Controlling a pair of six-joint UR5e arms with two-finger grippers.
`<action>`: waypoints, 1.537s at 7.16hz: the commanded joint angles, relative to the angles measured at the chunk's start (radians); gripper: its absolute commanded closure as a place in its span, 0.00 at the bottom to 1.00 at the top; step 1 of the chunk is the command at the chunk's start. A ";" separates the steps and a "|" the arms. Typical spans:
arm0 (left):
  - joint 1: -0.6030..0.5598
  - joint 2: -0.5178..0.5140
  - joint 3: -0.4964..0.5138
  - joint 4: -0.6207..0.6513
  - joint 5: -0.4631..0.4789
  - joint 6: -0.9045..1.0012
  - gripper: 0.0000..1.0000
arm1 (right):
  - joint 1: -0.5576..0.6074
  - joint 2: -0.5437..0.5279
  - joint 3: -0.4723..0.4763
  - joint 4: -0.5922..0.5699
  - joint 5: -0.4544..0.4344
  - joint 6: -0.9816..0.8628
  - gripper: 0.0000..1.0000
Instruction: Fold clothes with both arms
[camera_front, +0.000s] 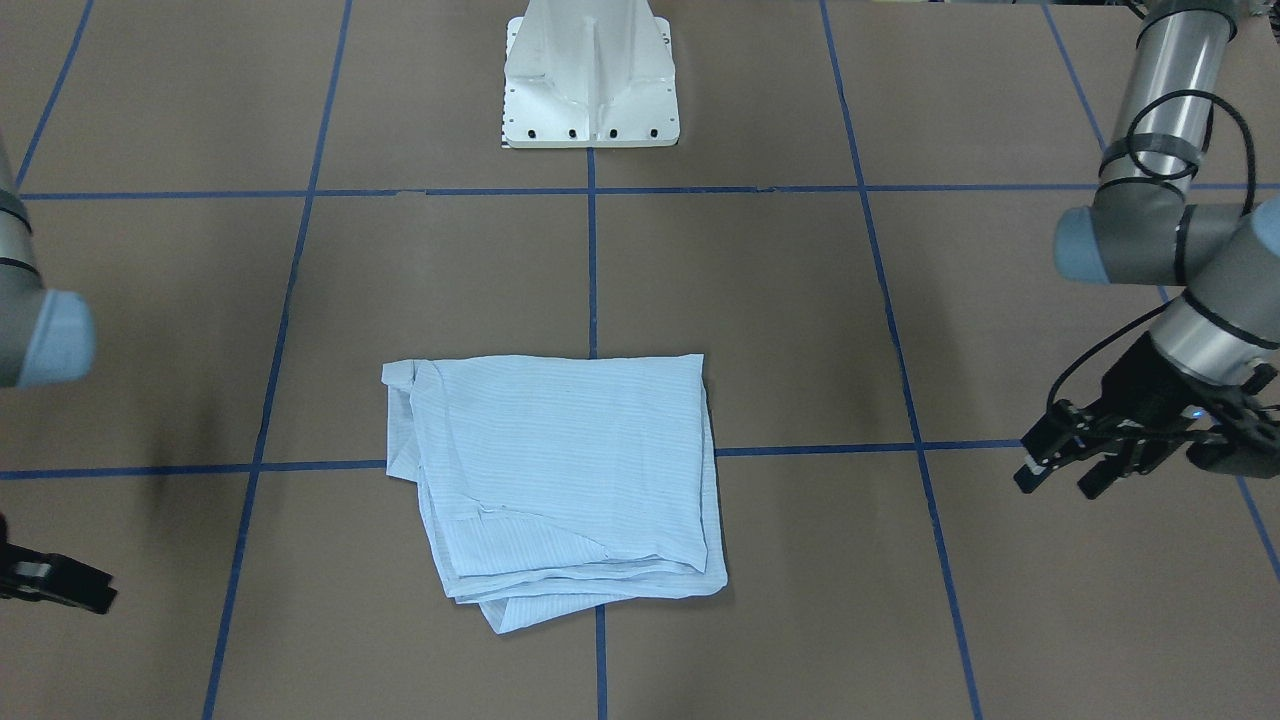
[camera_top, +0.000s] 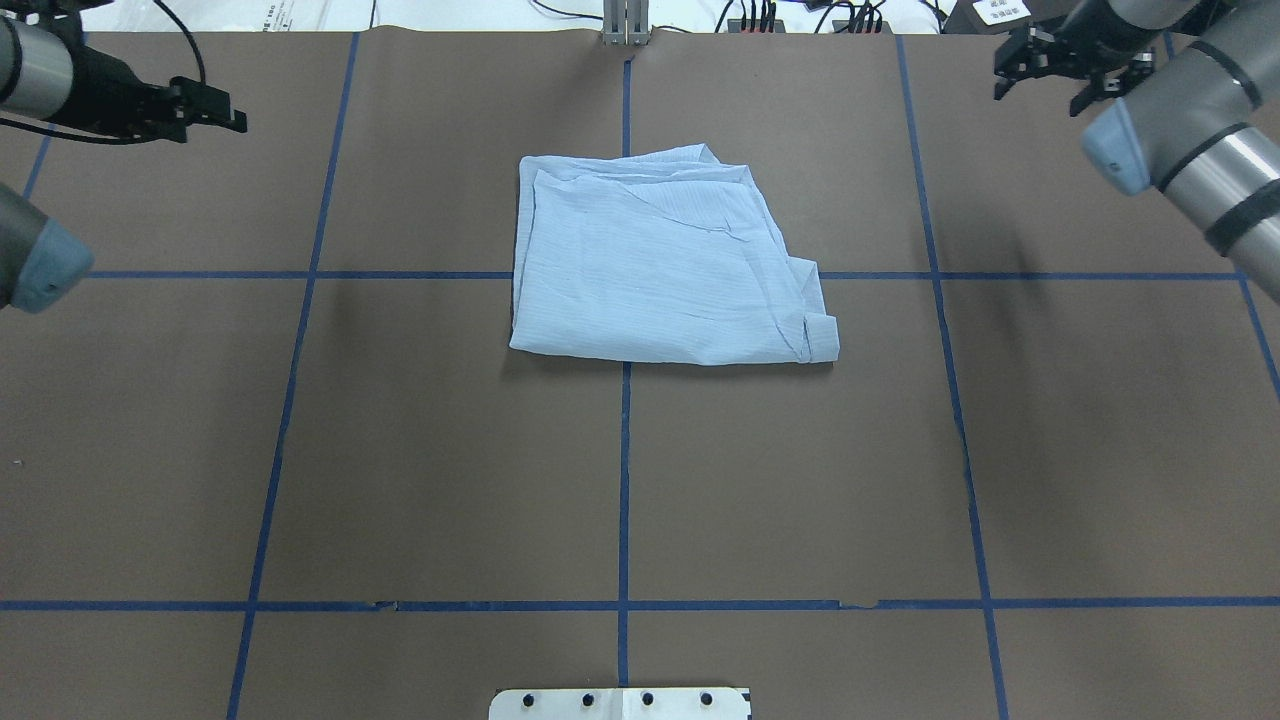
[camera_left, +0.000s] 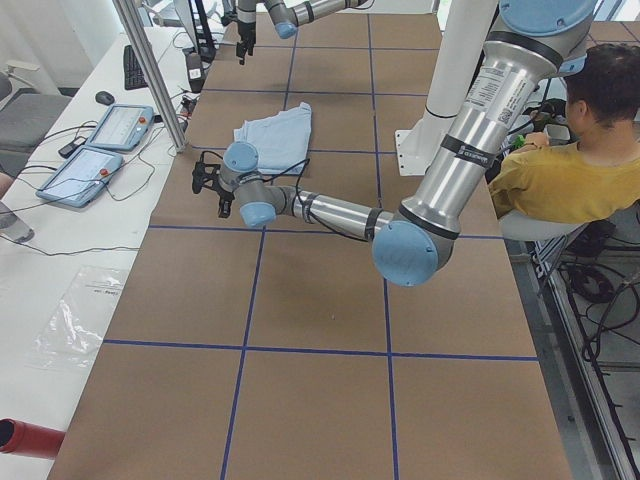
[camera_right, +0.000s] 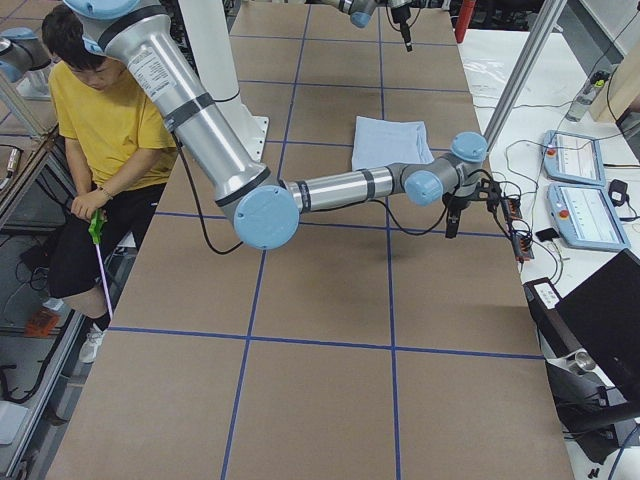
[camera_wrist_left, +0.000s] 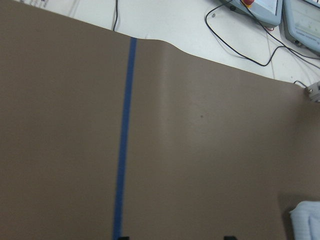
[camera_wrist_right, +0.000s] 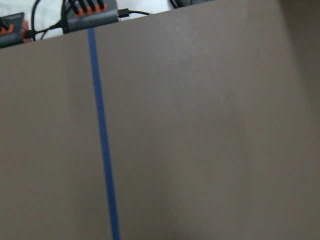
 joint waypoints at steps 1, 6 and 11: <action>-0.087 0.055 -0.007 0.071 -0.060 0.248 0.00 | 0.101 -0.122 0.064 -0.014 0.079 -0.165 0.00; -0.142 0.219 -0.175 0.119 -0.137 0.333 0.00 | 0.123 -0.215 0.110 -0.021 0.116 -0.322 0.00; -0.142 0.314 -0.361 0.262 -0.131 0.364 0.00 | 0.150 -0.228 0.151 -0.080 0.145 -0.341 0.00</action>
